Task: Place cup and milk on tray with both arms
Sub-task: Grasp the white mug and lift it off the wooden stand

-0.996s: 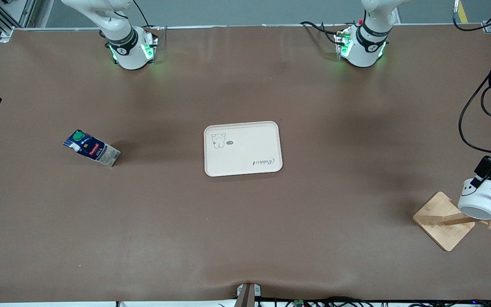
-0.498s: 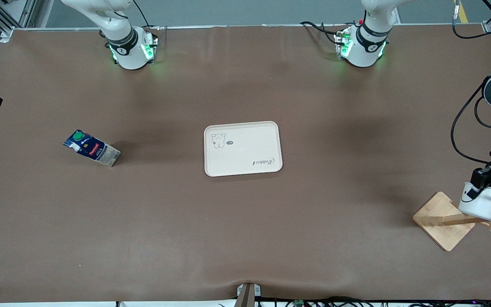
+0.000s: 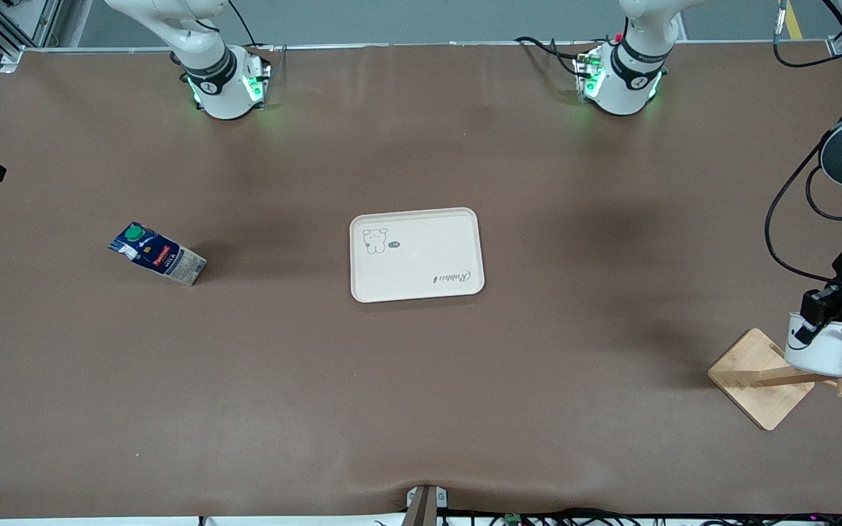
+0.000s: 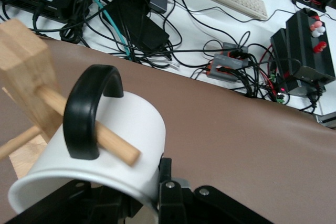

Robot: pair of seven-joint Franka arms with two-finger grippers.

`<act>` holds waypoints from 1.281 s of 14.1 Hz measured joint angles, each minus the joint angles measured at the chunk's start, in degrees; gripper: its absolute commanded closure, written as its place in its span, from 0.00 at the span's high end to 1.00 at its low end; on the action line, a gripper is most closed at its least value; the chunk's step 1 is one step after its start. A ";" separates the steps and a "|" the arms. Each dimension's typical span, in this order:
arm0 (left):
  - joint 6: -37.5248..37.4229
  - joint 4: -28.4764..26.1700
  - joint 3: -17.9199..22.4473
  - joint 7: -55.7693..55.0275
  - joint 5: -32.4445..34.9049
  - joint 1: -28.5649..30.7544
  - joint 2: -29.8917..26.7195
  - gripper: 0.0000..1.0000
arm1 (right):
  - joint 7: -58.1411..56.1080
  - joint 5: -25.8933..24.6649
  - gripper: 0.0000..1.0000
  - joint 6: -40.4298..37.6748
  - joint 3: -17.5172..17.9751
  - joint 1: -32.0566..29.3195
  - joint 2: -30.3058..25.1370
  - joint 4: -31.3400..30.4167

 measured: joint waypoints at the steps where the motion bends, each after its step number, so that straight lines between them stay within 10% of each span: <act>1: 0.00 -1.60 -0.68 -1.01 0.00 -0.01 -1.58 0.00 | 0.00 0.00 1.00 -0.27 -0.07 -0.01 0.00 0.00; 8: -3.65 -6.82 -4.35 -5.75 0.72 -0.72 -9.66 0.00 | 0.00 0.00 1.00 -0.57 -0.14 -0.06 0.01 0.00; 18: -21.49 0.04 -16.72 -41.45 26.43 -1.21 -6.26 0.00 | 0.00 0.00 1.00 -0.58 -0.19 -0.06 0.01 0.05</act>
